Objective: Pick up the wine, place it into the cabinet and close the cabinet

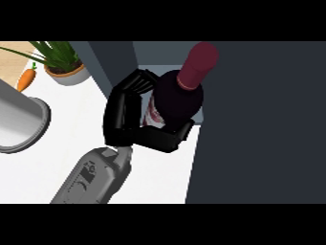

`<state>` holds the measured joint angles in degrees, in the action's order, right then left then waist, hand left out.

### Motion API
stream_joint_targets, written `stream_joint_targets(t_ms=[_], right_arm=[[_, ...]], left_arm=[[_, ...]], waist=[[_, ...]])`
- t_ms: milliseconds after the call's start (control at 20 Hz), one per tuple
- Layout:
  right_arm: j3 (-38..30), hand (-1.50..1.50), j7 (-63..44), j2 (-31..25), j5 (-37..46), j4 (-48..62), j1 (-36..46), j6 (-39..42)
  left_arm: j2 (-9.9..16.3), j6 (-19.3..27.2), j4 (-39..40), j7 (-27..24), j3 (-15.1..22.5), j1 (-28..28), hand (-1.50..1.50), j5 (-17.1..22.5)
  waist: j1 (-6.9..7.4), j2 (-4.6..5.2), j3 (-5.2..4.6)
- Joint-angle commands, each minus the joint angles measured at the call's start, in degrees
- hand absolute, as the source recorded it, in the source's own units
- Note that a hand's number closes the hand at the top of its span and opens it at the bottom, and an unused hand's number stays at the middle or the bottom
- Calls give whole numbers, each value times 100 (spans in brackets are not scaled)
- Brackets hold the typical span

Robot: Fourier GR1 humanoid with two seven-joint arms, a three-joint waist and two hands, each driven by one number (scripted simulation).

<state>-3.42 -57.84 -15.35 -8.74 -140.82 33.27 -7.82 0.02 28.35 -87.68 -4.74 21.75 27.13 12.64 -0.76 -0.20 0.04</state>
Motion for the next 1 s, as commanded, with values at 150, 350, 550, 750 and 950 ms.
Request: stream_joint_targets(t_ms=[150, 350, 550, 750, 950], right_arm=[[-374, -150, 158, 20, -809, -437, -545, 334], [-92, -150, -231, 4, -387, -311, 191, -28], [-279, -150, -297, -1, -676, -884, -451, 179], [-287, -150, 23, 82, -689, -245, -106, 191], [-137, -150, 67, 128, -550, -110, -40, 180]], left_arm=[[-2, 577, 360, 548, -230, 954, 150, -84], [-2, 164, 1216, 72, -642, 1281, 150, 136], [49, 634, 1409, 105, -141, 1330, 150, -596], [-1, 484, 1915, -667, -148, 1206, 150, -376], [-2, 354, 2177, -733, -286, 1230, 150, -310]], waist=[[21, 9, 2], [13, 15, -8], [-28, -5, 2], [-2, 18, -4], [24, 17, -6]])
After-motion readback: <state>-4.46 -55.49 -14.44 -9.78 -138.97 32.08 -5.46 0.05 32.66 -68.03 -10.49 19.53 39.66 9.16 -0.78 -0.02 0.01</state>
